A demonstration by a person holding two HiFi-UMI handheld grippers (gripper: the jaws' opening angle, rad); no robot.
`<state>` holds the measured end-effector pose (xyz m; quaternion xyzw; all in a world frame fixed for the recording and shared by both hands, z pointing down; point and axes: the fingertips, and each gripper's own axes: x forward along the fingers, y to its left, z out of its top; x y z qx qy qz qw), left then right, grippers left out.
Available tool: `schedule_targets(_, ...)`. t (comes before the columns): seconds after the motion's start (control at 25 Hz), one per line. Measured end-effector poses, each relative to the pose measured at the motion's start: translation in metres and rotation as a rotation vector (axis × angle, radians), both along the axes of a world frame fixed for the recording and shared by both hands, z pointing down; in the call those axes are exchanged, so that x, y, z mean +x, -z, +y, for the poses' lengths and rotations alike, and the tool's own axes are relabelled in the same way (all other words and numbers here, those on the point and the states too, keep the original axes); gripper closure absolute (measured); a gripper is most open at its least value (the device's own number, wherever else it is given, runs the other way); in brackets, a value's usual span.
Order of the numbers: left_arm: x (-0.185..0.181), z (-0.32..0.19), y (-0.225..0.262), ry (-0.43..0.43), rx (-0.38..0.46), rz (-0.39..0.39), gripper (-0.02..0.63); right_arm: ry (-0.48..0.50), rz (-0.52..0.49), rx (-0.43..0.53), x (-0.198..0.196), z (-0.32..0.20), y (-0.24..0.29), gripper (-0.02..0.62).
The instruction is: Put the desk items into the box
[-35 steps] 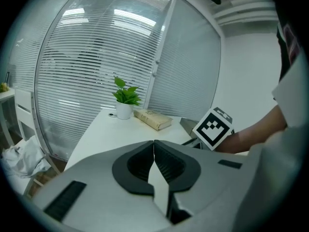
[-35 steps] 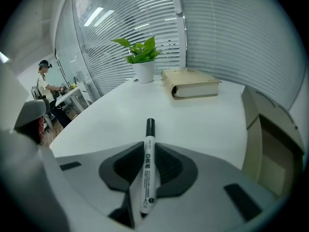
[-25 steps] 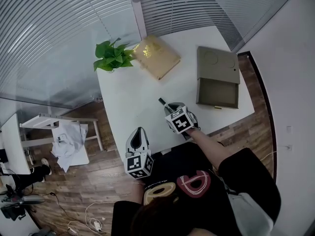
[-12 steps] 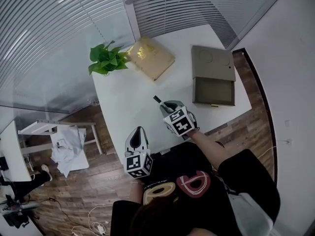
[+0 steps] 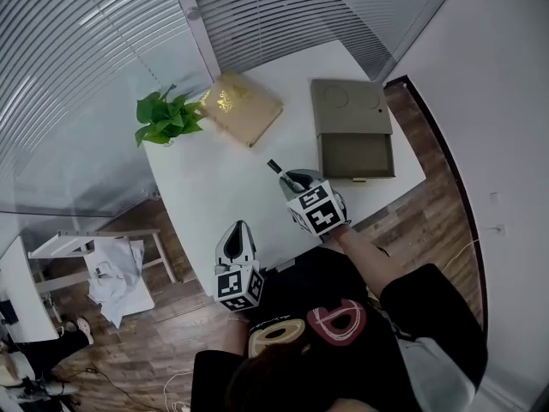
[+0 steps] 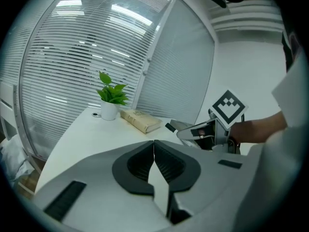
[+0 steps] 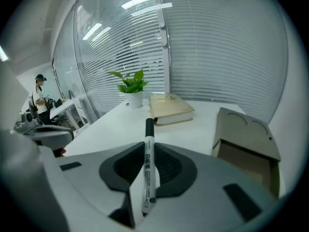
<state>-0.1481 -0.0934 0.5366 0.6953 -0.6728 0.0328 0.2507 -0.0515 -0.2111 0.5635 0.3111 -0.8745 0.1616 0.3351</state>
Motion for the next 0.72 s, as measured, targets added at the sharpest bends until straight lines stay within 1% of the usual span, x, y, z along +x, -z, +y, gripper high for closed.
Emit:
schedule_targets(0.24,0.018,-0.01,0.002,-0.044,0.007,0.009,0.589,-0.087,0.015,0.018,0.043,-0.018,0.009,0.525)
schedule_targets(0.72,0.052,-0.028,0.001,-0.098,0.014,0.025,0.589,-0.192,0.09,0.051,0.116,-0.043,0.01,0.525)
